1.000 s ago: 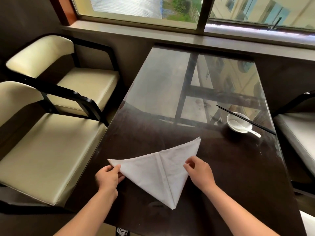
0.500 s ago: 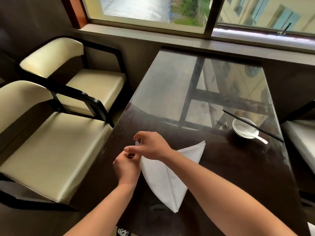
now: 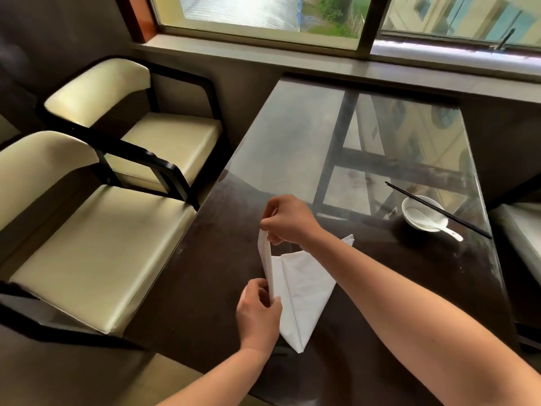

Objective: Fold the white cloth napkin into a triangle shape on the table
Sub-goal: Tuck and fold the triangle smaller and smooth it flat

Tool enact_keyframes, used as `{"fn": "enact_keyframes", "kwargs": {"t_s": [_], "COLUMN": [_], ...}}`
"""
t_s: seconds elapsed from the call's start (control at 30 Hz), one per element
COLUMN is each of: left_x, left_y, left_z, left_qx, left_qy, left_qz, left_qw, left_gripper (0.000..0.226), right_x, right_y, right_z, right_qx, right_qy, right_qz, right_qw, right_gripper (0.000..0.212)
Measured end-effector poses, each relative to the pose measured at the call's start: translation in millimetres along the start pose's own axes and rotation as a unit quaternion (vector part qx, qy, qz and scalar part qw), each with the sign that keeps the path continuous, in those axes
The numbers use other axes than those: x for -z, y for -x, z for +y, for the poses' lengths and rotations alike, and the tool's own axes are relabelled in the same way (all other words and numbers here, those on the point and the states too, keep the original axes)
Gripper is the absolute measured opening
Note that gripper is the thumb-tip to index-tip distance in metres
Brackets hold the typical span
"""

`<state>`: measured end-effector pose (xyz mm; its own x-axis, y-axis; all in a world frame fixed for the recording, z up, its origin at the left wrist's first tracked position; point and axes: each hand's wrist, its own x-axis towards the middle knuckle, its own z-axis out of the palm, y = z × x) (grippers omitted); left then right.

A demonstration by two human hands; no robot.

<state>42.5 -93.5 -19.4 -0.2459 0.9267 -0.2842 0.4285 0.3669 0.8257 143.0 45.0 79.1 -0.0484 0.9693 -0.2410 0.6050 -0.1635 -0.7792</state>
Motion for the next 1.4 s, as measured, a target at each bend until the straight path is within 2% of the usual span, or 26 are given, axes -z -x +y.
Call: {"fn": "enact_keyframes", "kwargs": {"t_s": [0.13, 0.3, 0.47, 0.7, 0.93, 1.2, 1.4], "left_x": [-6.7, -2.6, 3.2, 5.5, -22.6, -42.4, -55.7], "left_y": [6.1, 5.0, -5.5, -18.8, -14.1, -10.6, -13.9], "left_z": [-8.7, -10.5, -15.0, -12.3, -17.1, -16.8, -17.4], "left_qx": [-0.044, -0.159, -0.276, -0.365, -0.426, -0.449, -0.455], "left_qy": [-0.059, -0.121, -0.182, -0.213, -0.226, -0.273, -0.316], "left_qz": [0.016, 0.046, 0.074, 0.094, 0.014, -0.052, -0.087], "left_qw": [0.997, 0.979, 0.941, 0.901, 0.876, 0.849, 0.828], "left_gripper": [0.02, 0.018, 0.023, 0.024, 0.03, 0.012, 0.026], "right_x": [21.0, 48.6, 66.8, 80.4, 92.3, 102.6, 99.9], "right_y": [1.2, 2.0, -0.9, -2.0, -2.4, 4.1, 2.5], "right_z": [5.5, 15.1, 35.3, 60.8, 87.9, 134.5, 163.7], "right_qx": [0.02, 0.041, 0.018, -0.036, -0.055, -0.113, -0.144], "right_qy": [0.009, 0.038, 0.034, -0.03, -0.009, -0.013, 0.002], "right_qz": [0.02, 0.033, 0.054, 0.066, 0.055, 0.051, 0.036], "right_qw": [1.0, 0.998, 0.998, 0.997, 0.997, 0.992, 0.989], "right_gripper": [0.014, 0.016, 0.022, 0.025, 0.026, 0.025, 0.025]}}
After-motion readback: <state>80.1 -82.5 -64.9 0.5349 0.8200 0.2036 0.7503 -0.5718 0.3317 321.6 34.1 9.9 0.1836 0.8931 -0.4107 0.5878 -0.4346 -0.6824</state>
